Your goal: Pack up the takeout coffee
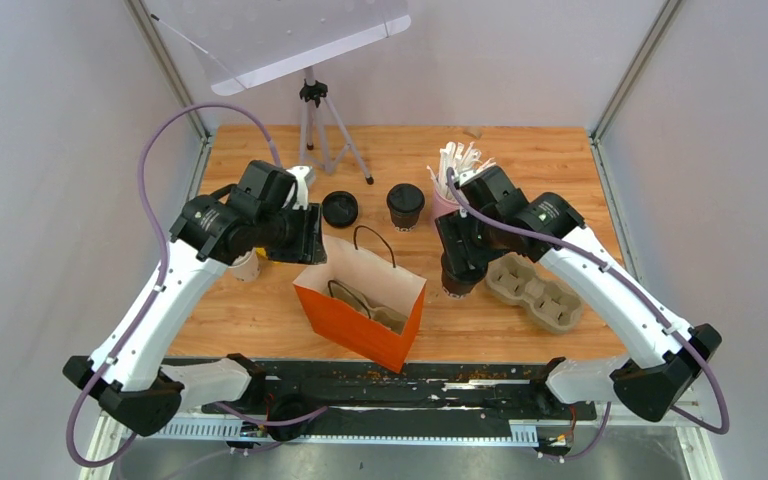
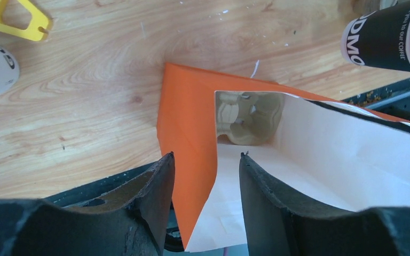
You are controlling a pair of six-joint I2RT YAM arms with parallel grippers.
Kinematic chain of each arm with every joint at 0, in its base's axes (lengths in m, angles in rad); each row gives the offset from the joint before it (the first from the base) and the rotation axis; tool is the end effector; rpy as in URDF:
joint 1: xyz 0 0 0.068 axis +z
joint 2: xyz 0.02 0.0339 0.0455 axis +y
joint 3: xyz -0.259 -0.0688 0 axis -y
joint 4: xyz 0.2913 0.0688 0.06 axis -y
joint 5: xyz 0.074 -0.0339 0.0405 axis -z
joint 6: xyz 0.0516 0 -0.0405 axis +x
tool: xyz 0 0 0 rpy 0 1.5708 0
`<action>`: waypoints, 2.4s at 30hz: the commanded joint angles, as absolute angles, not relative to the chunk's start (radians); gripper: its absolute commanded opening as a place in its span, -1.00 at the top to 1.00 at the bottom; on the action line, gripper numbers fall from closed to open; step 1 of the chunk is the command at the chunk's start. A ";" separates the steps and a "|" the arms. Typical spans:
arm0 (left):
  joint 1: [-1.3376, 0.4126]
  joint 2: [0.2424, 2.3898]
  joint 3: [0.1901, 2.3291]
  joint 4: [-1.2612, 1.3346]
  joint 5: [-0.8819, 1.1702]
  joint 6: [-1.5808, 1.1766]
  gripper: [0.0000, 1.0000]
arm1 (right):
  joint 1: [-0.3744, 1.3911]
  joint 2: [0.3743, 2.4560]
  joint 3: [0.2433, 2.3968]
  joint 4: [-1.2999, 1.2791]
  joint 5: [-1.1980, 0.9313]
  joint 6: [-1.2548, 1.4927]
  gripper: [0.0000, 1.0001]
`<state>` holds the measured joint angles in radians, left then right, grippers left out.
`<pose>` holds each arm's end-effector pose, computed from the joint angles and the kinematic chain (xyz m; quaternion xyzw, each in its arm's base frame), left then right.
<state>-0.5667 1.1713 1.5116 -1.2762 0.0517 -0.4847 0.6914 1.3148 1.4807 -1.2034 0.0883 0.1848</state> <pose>0.2080 -0.1355 0.4048 0.0470 0.9486 -0.1778 0.2576 0.2306 0.1849 0.3634 -0.2302 0.9359 0.0731 0.2564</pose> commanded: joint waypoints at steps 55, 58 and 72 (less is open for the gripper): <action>-0.460 1.112 1.505 -1.288 0.080 -0.580 -0.04 | 0.755 1.189 1.803 -1.172 0.212 0.063 -0.46; -0.460 1.097 1.493 -1.289 0.079 -0.581 -0.05 | 0.757 1.188 1.838 -1.128 0.147 0.029 -0.44; -0.460 1.070 1.454 -1.256 0.123 -0.608 -0.05 | 0.828 1.155 1.868 -0.988 -0.078 0.058 -0.42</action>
